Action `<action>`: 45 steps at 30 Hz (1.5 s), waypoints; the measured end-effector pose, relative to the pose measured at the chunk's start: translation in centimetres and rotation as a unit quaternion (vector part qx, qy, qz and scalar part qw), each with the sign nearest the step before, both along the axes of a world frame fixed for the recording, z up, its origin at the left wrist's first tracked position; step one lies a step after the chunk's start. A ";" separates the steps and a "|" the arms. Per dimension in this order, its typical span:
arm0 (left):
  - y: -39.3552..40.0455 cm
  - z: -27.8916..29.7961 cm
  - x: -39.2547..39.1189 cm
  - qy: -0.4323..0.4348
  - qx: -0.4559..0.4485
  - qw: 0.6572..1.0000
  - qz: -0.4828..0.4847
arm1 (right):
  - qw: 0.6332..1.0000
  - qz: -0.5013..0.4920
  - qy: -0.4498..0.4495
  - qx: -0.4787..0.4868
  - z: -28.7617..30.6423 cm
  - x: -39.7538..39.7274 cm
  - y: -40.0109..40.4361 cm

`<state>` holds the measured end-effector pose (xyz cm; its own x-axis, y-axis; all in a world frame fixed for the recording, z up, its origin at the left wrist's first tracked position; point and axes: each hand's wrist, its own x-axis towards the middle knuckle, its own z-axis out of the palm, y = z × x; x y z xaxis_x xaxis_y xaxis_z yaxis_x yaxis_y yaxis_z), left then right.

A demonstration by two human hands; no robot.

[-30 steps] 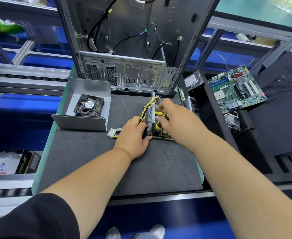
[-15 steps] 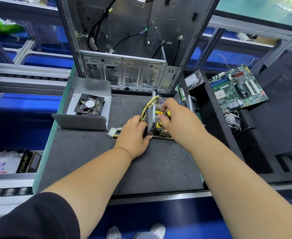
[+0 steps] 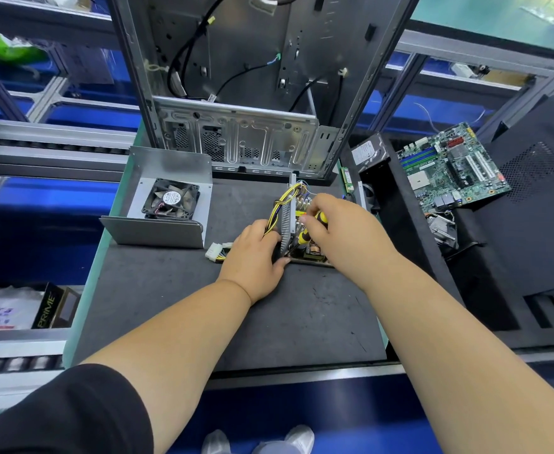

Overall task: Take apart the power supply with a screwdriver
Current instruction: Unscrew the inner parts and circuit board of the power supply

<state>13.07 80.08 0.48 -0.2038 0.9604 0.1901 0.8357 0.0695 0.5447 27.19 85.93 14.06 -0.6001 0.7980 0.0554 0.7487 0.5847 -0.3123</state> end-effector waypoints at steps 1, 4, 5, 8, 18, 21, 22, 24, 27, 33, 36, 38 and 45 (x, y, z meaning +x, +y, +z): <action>0.0 0.0 0.0 0.001 0.000 1.000 0.000 | 1.000 0.002 0.014 -0.009 0.0 0.0 0.0; 0.0 0.0 0.0 0.002 -0.003 1.000 -0.001 | 0.997 0.001 0.061 -0.044 0.1 -0.1 -0.2; 0.0 0.0 0.0 0.002 -0.004 1.000 -0.001 | 0.996 0.002 0.072 -0.055 0.2 -0.1 -0.2; 0.0 0.0 0.0 0.004 -0.005 1.000 -0.001 | 0.997 0.007 0.046 -0.055 0.1 -0.1 -0.3; 0.0 0.0 -0.1 -0.001 -0.002 1.000 -0.004 | 0.999 -0.004 0.031 -0.035 0.3 0.0 -0.3; 0.1 0.0 -0.1 -0.003 -0.002 1.000 -0.004 | 0.996 -0.006 0.071 -0.055 0.3 0.0 -0.4; 0.1 0.0 -0.1 -0.004 -0.003 1.000 -0.004 | 0.995 -0.006 0.077 -0.058 0.2 0.0 -0.4; 0.1 0.0 0.0 -0.003 -0.004 1.000 -0.005 | 0.996 -0.004 0.071 -0.060 0.2 0.0 -0.5; 0.0 0.1 -0.1 -0.001 -0.003 1.000 -0.005 | 0.999 -0.009 0.023 -0.025 0.1 -0.1 -0.7; 0.0 0.0 -0.1 0.000 -0.001 1.000 -0.005 | 0.998 -0.032 0.030 -0.040 -0.2 -0.2 -0.6; 0.0 -0.1 -0.1 -0.001 0.000 1.000 -0.005 | 0.997 -0.019 0.057 -0.051 -0.2 -0.2 -0.7; 0.1 -0.1 -0.1 -0.001 -0.001 1.000 -0.005 | 0.995 -0.009 0.074 -0.060 0.0 -0.1 -0.7; 0.0 0.0 -0.1 0.001 -0.001 1.000 -0.007 | 0.999 -0.028 0.018 -0.035 0.1 -0.2 -0.7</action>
<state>12.99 80.12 0.48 -0.1897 0.9635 0.1890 0.8378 0.0584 0.5429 27.02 85.25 14.13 -0.5525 0.8333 0.0190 0.7673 0.5173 -0.3790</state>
